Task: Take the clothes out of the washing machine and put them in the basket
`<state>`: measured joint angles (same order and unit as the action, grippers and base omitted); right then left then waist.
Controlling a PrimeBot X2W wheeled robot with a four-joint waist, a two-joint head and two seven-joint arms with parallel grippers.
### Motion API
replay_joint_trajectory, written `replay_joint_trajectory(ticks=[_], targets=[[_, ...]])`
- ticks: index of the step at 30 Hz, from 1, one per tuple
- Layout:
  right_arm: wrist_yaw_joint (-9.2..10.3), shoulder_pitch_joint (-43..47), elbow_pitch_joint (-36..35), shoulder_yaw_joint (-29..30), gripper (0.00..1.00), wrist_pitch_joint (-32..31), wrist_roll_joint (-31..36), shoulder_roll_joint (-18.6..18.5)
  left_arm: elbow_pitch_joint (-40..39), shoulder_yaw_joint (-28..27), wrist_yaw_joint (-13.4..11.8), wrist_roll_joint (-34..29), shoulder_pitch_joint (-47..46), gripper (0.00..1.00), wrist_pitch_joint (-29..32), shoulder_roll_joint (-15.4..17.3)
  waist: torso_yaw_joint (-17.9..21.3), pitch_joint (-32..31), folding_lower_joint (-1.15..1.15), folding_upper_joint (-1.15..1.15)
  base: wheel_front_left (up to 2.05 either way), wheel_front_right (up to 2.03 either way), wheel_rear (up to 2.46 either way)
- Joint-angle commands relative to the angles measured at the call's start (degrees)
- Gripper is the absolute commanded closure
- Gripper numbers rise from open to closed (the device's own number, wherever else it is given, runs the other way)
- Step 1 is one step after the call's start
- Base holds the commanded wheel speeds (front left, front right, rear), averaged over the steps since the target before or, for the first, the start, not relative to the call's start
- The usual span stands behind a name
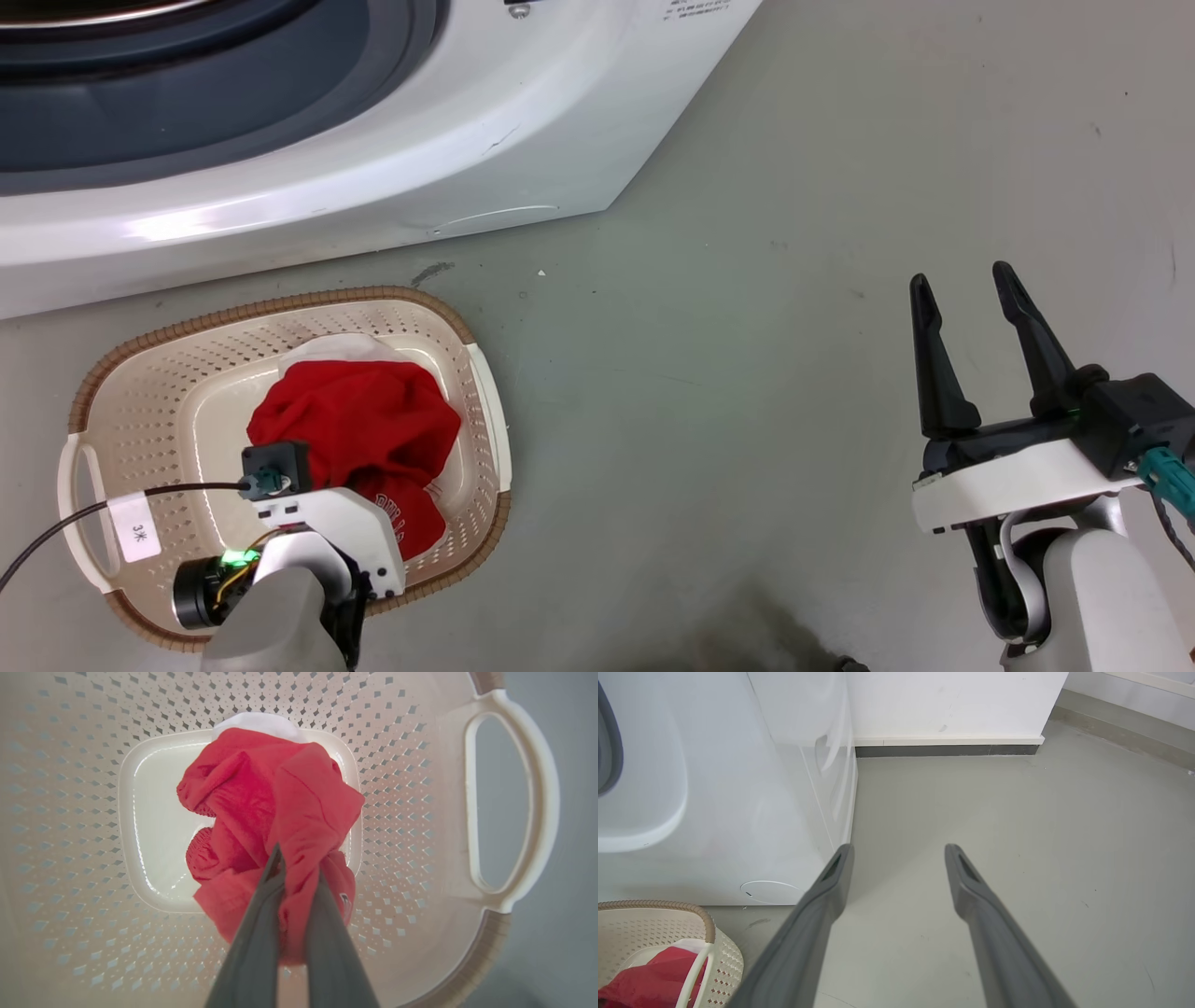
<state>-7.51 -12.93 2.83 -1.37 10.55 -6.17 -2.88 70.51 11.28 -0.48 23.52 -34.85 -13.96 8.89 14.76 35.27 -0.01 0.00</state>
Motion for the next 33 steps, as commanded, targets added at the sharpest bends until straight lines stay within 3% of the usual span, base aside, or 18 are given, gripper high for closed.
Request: replay_joint_trajectory(ticks=[1, 2, 3, 21, 33], targets=[[0.04, -0.76, 0.32, 0.05, 0.0, 0.3, -0.34, 0.01, 0.84, 0.04, 0.37, 0.4, -0.65, 0.65, 0.25, -0.13, -0.03, -0.12, 0.01, 0.0, 0.0, 0.0, 0.0], [0.04, -0.82, 0.39, 0.05, 0.0, 0.39, -0.12, 0.01, 1.23, 0.19, 0.55, 0.39, -0.67, 0.45, 0.64, -0.27, -0.11, -0.27, 0.01, 0.0, 0.0, 0.0, 0.0], [0.04, -0.79, 0.34, -0.01, 0.0, 0.52, 0.14, 0.01, 1.52, 0.26, 0.94, 0.53, -0.69, 0.0, 0.93, -0.44, -0.25, -0.55, 0.01, 0.0, 0.0, 0.0, 0.0], [0.04, 4.27, -2.1, 0.59, 0.0, -1.99, 2.43, 0.0, -0.05, 1.14, 2.68, 0.91, 3.28, 0.0, -1.21, -2.47, -4.44, -15.29, 0.01, 0.0, 0.0, 0.0, 0.0], [0.04, 7.77, -5.19, 1.23, 0.0, -4.5, 3.01, 0.01, -28.62, -4.71, -0.53, -4.06, 10.69, 0.0, -1.24, -2.04, -6.55, -21.26, 0.01, 0.0, 0.0, 0.0, 0.0]])
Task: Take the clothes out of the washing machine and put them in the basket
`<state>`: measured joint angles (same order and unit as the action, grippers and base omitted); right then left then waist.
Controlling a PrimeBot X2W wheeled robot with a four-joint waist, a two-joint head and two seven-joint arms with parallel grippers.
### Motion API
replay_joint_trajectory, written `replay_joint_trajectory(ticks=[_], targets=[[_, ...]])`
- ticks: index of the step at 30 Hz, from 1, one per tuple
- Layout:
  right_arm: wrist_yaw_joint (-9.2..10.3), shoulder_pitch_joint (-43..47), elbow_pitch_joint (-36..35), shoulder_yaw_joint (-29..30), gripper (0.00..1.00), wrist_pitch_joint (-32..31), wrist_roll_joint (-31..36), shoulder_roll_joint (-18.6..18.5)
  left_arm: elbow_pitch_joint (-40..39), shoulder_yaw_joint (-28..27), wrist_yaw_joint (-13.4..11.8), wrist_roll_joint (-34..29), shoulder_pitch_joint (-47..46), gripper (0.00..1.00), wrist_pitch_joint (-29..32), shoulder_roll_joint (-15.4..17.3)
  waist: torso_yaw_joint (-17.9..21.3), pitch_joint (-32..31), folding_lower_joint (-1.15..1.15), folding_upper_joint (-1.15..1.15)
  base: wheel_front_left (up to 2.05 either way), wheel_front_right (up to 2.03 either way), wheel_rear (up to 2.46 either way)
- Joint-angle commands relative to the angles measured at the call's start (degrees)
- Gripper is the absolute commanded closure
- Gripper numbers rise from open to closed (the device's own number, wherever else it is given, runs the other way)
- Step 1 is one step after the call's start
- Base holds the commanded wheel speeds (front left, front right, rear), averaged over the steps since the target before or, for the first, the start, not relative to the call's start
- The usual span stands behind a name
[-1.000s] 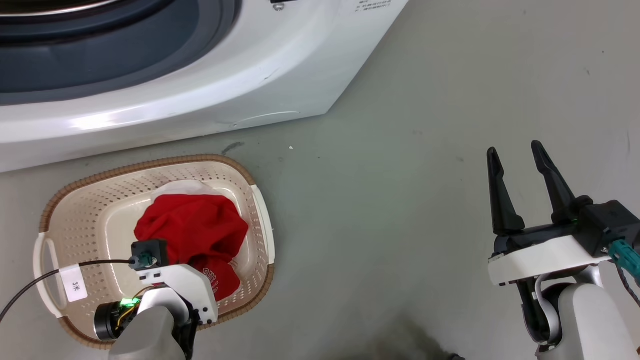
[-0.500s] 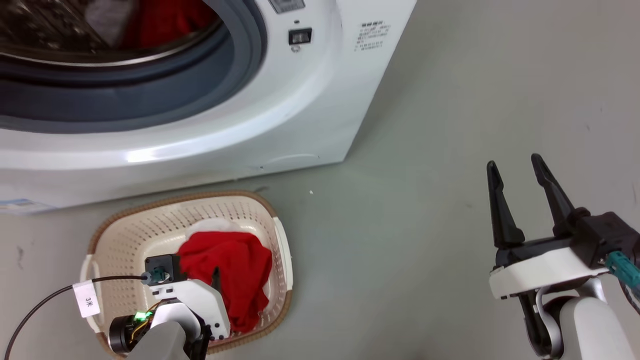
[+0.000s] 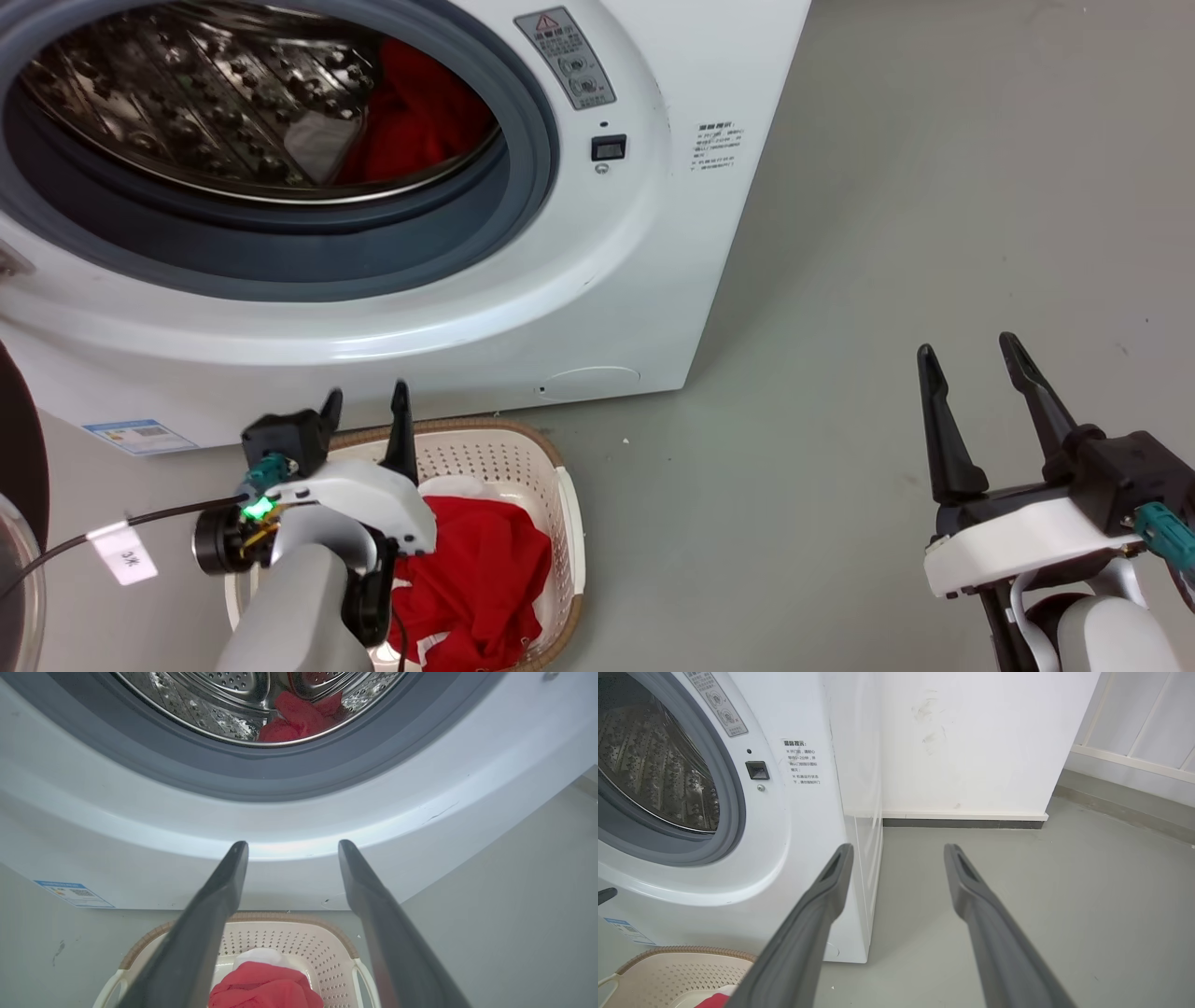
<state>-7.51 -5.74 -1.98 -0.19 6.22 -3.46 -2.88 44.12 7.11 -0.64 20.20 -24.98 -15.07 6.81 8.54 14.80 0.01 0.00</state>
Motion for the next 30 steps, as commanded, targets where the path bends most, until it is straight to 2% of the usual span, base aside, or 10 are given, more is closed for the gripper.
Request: replay_joint_trajectory(ticks=[1, 7, 11, 12, 18, 30], targets=[[0.04, 0.82, -0.63, 0.0, 0.0, -0.38, 0.31, 0.01, -4.34, -1.15, -0.42, -1.3, 1.28, 0.0, -0.13, 0.04, -0.33, -1.02, -0.01, 0.0, 0.0, 0.0, 0.0], [0.04, 1.3, -1.62, -0.32, 0.0, -0.62, 0.41, 0.01, -10.82, -3.15, -0.06, -3.28, 0.36, 0.0, -0.13, 0.68, 0.43, -1.36, -0.01, 0.0, 0.0, 0.0, 0.0], [0.04, 0.71, -2.01, -0.95, 0.0, -0.48, 0.26, 0.01, -11.96, -4.26, 0.08, -4.17, -2.56, 0.0, -0.13, 1.87, 2.0, -0.55, -0.01, 0.0, 0.0, 0.0, 0.0], [0.04, -0.25, -2.15, -1.78, 0.0, -0.15, -0.14, 0.0, -10.34, -5.02, 0.59, -3.96, -6.47, 0.0, 0.1, 3.64, 3.61, 0.84, -0.01, 0.0, 0.0, 0.0, 0.0], [0.04, -1.78, -1.91, -2.52, 0.0, 0.98, -1.15, 0.01, -5.05, -4.94, 2.52, -3.88, -16.97, 0.0, 4.88, 8.03, 7.05, 5.61, -0.01, 0.0, 0.0, 0.0, 0.0], [0.04, -6.47, 2.65, -5.56, 0.0, 5.73, -4.93, 0.05, 3.0, -3.94, 3.44, -5.8, -37.72, 0.0, 16.84, 17.63, 14.66, 18.22, -0.01, 0.0, 0.0, 0.0, 0.0]])
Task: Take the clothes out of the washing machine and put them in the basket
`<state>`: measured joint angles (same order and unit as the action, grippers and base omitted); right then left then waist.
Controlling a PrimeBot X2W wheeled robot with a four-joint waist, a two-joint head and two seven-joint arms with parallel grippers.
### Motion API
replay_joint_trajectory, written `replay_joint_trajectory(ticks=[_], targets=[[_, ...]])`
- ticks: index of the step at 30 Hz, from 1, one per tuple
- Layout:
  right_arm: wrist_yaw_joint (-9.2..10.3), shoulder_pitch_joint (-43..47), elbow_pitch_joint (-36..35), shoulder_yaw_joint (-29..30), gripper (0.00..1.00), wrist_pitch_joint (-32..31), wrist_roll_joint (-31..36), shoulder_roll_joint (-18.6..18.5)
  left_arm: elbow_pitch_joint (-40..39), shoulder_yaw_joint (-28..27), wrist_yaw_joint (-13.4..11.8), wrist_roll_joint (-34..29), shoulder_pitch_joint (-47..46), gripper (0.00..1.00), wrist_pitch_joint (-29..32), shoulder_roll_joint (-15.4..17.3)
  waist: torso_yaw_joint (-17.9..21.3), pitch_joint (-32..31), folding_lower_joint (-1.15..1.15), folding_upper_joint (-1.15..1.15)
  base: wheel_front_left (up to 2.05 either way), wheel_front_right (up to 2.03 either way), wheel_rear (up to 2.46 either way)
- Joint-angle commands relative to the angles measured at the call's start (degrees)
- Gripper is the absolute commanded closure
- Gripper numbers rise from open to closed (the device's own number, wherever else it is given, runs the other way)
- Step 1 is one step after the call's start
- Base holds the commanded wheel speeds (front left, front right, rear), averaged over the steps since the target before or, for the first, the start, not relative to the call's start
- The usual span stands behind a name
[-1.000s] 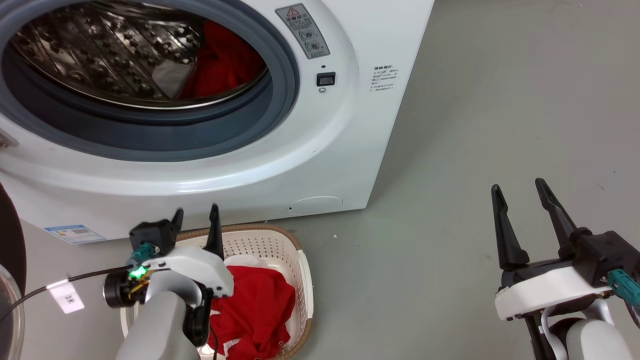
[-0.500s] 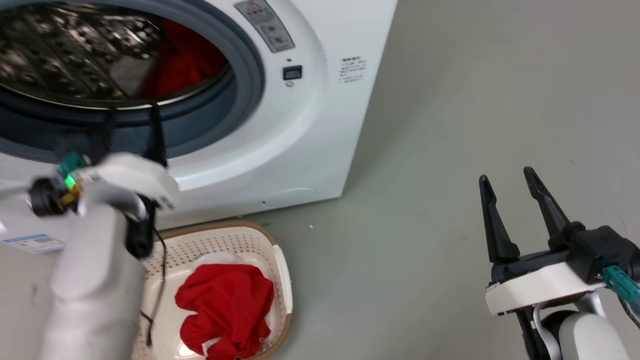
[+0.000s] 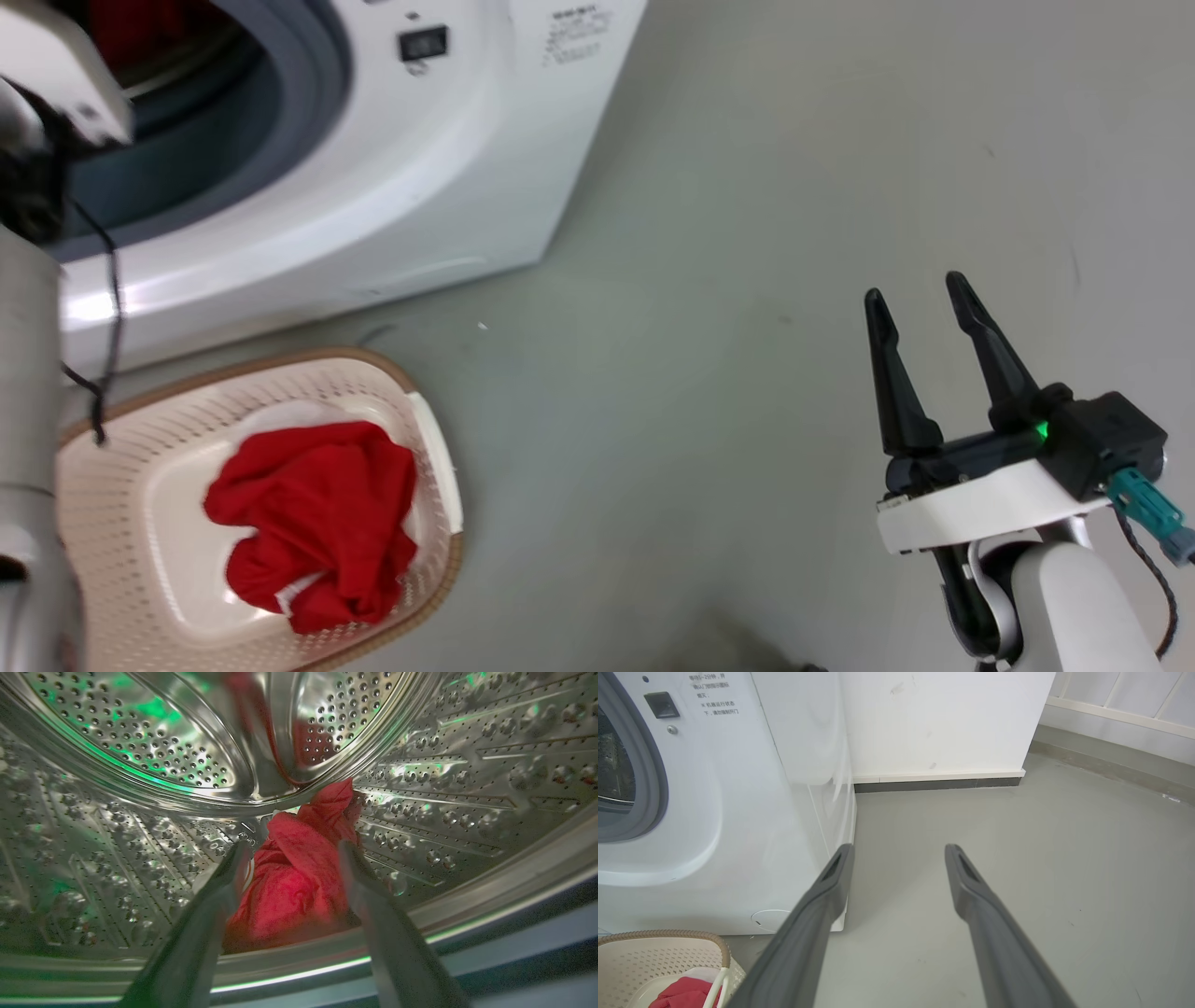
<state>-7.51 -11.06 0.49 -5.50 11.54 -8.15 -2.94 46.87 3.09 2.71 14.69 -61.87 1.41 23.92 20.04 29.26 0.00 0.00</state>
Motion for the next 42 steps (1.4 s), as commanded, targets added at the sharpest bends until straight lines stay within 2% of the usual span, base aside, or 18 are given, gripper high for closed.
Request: replay_joint_trajectory(ticks=[1, 12, 18, 31, 38, 39, 40, 42], targets=[[0.04, -1.55, 0.71, -0.6, 0.0, 0.77, -0.66, 0.11, 0.66, 0.29, 0.15, -0.47, -2.19, 0.0, 1.51, 1.1, 3.73, 4.67, 0.0, 0.0, 0.0, 0.0, 0.0], [0.04, -4.84, 5.17, -4.73, 0.0, 3.36, -4.76, 0.11, 2.56, 2.94, 0.77, -3.48, -15.19, 0.0, 14.67, 9.07, 9.72, 12.17, 0.0, 0.0, 0.0, 0.0, 0.0], [0.04, -5.72, 6.09, -6.83, 0.0, 3.67, -6.31, 0.11, 1.49, 4.92, 0.59, -5.32, -19.46, 0.0, 21.76, 11.86, 11.86, 14.95, 0.0, 0.0, 0.0, 0.0, 0.0], [0.04, -3.19, 2.9, -7.01, 0.0, 3.62, -7.1, 0.09, -1.17, 7.03, -2.67, -6.56, -20.08, 0.0, 33.76, 12.45, 11.72, 17.16, 0.0, 0.0, 0.0, 0.0, 0.0], [0.04, -2.52, 2.07, -6.67, 0.0, 3.63, -7.37, 0.09, -3.63, 7.77, -3.62, -6.51, -18.65, 0.01, 37.43, 12.8, 11.57, 18.05, 0.0, 0.0, 0.0, 0.0, 0.0], [0.04, -2.6, 2.01, -6.74, 0.0, 3.63, -7.47, 0.09, -4.19, 7.86, -3.61, -6.6, -18.47, 0.56, 36.87, 12.96, 11.59, 18.18, 0.0, 0.0, 0.0, 0.0, 0.0], [0.04, -2.69, 1.98, -6.8, 0.0, 3.63, -7.51, 0.09, -4.18, 7.61, -3.45, -6.0, -18.22, 1.0, 37.07, 12.92, 11.62, 18.24, 0.0, 0.0, 0.0, 0.0, 0.0], [0.04, -2.83, 1.87, -6.89, 0.0, 3.63, -7.68, 0.09, -4.37, 7.51, -3.49, -5.75, -17.81, 1.0, 36.92, 13.05, 11.65, 18.36, 0.0, 0.0, 0.0, 0.0, 0.0]])
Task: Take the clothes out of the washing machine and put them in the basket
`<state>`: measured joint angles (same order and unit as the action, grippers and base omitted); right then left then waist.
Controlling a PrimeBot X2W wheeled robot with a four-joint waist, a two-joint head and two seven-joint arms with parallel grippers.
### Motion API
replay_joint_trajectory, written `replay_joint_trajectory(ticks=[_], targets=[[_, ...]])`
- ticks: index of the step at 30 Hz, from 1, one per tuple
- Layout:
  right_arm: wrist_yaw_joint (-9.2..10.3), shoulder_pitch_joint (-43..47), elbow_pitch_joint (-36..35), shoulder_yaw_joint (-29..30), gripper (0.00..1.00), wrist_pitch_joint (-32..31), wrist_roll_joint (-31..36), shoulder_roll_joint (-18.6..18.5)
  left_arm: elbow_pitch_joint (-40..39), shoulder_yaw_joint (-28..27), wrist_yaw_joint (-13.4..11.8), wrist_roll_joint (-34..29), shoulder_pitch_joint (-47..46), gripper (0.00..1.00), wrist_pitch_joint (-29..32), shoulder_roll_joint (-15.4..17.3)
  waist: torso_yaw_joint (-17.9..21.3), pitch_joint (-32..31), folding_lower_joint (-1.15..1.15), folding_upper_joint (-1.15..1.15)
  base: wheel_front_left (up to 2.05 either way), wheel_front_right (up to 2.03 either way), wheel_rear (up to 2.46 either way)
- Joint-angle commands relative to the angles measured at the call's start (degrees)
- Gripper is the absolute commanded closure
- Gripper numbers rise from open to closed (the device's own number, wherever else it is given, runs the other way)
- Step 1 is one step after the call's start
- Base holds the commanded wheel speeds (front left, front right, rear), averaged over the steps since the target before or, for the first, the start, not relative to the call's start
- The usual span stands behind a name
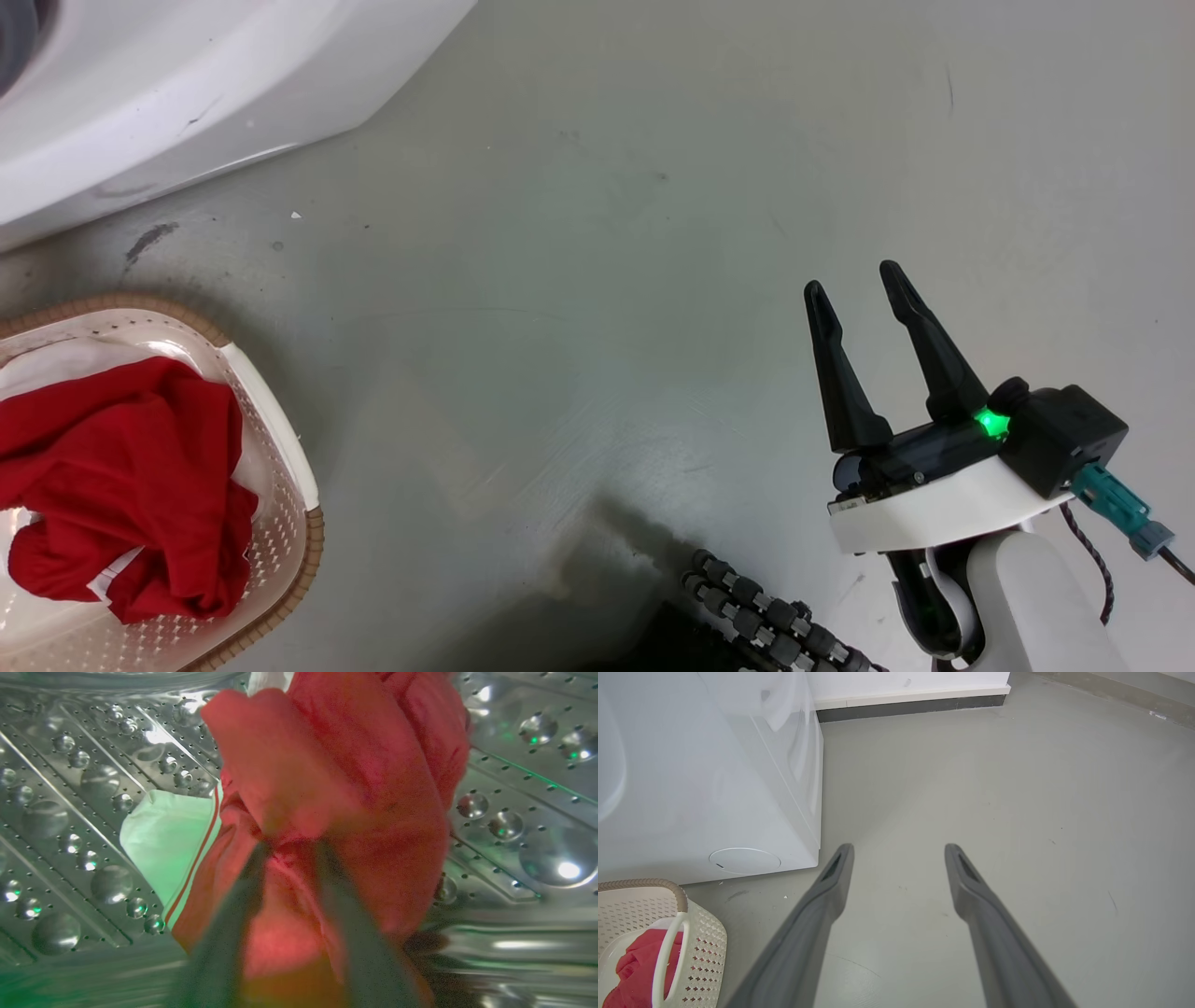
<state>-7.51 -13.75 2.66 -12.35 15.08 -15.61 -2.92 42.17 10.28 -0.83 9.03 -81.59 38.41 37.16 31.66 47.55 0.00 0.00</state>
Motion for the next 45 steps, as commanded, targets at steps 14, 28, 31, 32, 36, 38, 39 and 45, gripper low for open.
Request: replay_joint_trajectory(ticks=[14, 28, 31, 32, 36, 38, 39, 45], targets=[[0.04, -1.97, 0.33, -0.77, 0.0, 0.09, -0.84, 0.07, -0.53, 0.22, -2.13, -1.79, -1.03, 1.0, -16.08, 2.82, 0.62, -0.37, 0.0, 0.0, 0.0, 0.0, 0.0], [0.04, -2.83, 0.98, 0.2, 0.0, 0.1, 0.43, 0.07, 3.07, -1.94, -0.96, 2.31, 0.95, 1.0, -33.26, 1.84, -0.63, -5.12, 0.0, 0.0, 0.0, 0.0, 0.0], [0.04, -2.39, 1.17, 0.94, 0.0, 0.1, 1.06, 0.06, 4.18, -2.52, -0.83, 3.7, 3.43, 1.0, -36.71, 0.6, -1.77, -7.07, 0.0, 0.0, 0.0, 0.0, 0.0], [0.04, -2.21, 1.33, 1.19, 0.0, 0.1, 1.29, 0.04, 4.52, -2.51, -0.76, 3.89, 4.66, 1.0, -37.89, 0.34, -2.12, -7.86, 0.0, 0.0, 0.0, 0.0, 0.0], [0.04, -1.52, 1.27, 2.19, 0.0, 0.1, 2.2, 0.04, 5.24, -3.84, -1.05, 6.1, 9.53, 1.0, -42.31, -1.22, -3.37, -10.9, 0.0, 0.0, 0.0, 0.0, 0.0], [0.04, -0.96, 1.27, 2.82, 0.0, 0.1, 2.75, 0.04, 5.04, -4.32, -1.13, 7.0, 12.19, 1.0, -44.27, -1.97, -4.12, -12.44, 0.0, 0.0, 0.0, 0.0, 0.0], [0.04, -0.68, 1.44, 3.16, 0.0, 0.1, 3.02, 0.04, 4.81, -4.46, -1.2, 7.34, 13.53, 1.0, -45.28, -2.35, -4.56, -13.24, 0.0, 0.0, 0.0, 0.0, 0.0], [0.04, 1.12, 1.97, 4.49, 0.0, 0.0, 5.31, 0.04, 2.42, -5.5, -2.16, 9.58, 22.52, 1.0, -49.77, -5.04, -7.1, -18.48, 0.0, 0.0, 0.0, 0.0, 0.0]])
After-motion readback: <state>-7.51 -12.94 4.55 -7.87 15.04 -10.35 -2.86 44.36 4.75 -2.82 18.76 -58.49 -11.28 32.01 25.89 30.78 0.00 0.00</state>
